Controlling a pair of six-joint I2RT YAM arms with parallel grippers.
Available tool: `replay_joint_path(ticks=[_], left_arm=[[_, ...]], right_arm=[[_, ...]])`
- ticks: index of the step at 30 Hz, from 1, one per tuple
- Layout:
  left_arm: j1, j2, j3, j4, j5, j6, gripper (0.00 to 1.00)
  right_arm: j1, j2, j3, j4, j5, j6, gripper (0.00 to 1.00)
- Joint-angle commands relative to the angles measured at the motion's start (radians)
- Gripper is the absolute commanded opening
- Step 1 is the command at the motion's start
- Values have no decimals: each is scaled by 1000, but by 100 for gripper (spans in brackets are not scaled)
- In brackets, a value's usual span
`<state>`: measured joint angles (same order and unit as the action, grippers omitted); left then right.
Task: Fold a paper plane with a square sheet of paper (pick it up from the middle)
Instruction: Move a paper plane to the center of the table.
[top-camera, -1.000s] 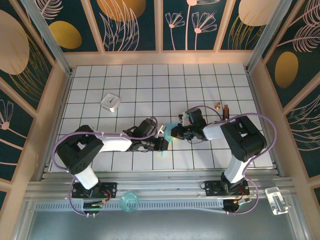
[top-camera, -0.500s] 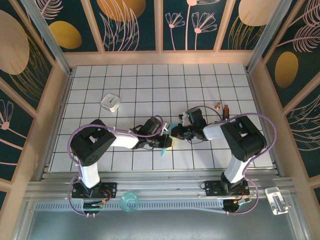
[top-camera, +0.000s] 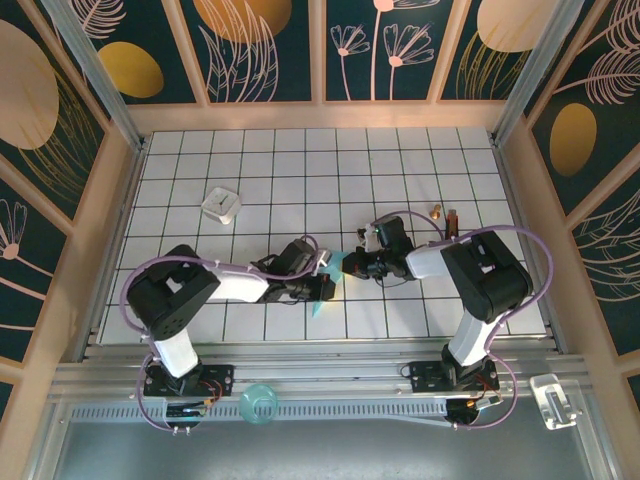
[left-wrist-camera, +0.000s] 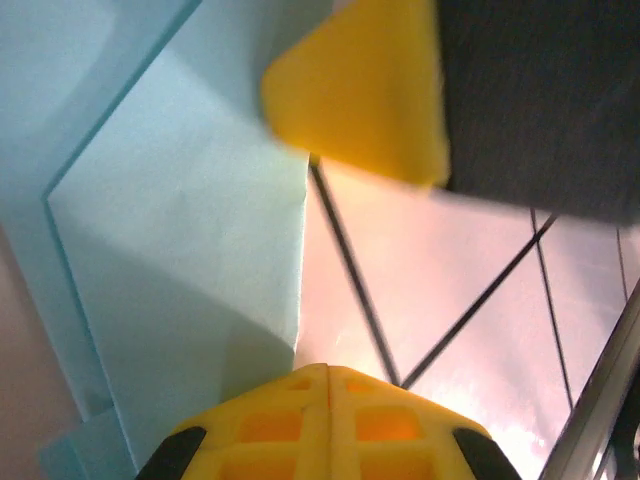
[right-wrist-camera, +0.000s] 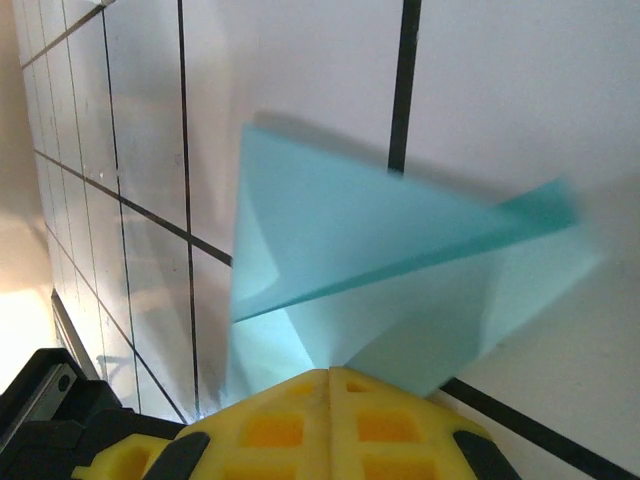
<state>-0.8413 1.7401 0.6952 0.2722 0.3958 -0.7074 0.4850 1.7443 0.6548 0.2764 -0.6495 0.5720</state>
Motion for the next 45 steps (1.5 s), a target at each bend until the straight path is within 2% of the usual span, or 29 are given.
replay_joint_path(ticks=[1, 4, 7, 9, 11, 14, 19, 22, 30, 35, 41, 45], left_arm=[[12, -125, -64, -54, 36, 14, 11], [54, -250, -108, 38, 24, -18, 18], [100, -338, -153, 111, -28, -65, 25], [121, -368, -159, 71, -108, -87, 28], [160, -373, -172, 39, -155, -129, 31], [212, -340, -189, 53, -122, -154, 33], [242, -325, -213, 42, -146, -146, 36], [256, -328, -227, 40, -146, -125, 37], [263, -350, -254, 56, -137, -106, 38], [263, -350, -258, 56, -127, -99, 38], [263, -342, -255, 61, -121, -101, 38], [264, -337, -249, 59, -117, -104, 38]], right_arm=[[-16, 26, 28, -91, 23, -65, 4], [-15, -31, 48, -102, -18, -97, 7], [-13, -122, 45, -138, 24, -106, 11], [12, -178, 44, -184, 123, -90, 15], [81, -216, 60, -244, 281, -46, 22], [210, -232, 107, -324, 505, 39, 37], [377, -179, 181, -418, 773, 209, 62], [447, -113, 249, -502, 902, 264, 68], [530, 27, 371, -654, 1063, 310, 70], [554, 10, 373, -688, 1103, 318, 69], [555, -17, 342, -674, 1106, 326, 59], [548, -38, 325, -654, 1105, 323, 43]])
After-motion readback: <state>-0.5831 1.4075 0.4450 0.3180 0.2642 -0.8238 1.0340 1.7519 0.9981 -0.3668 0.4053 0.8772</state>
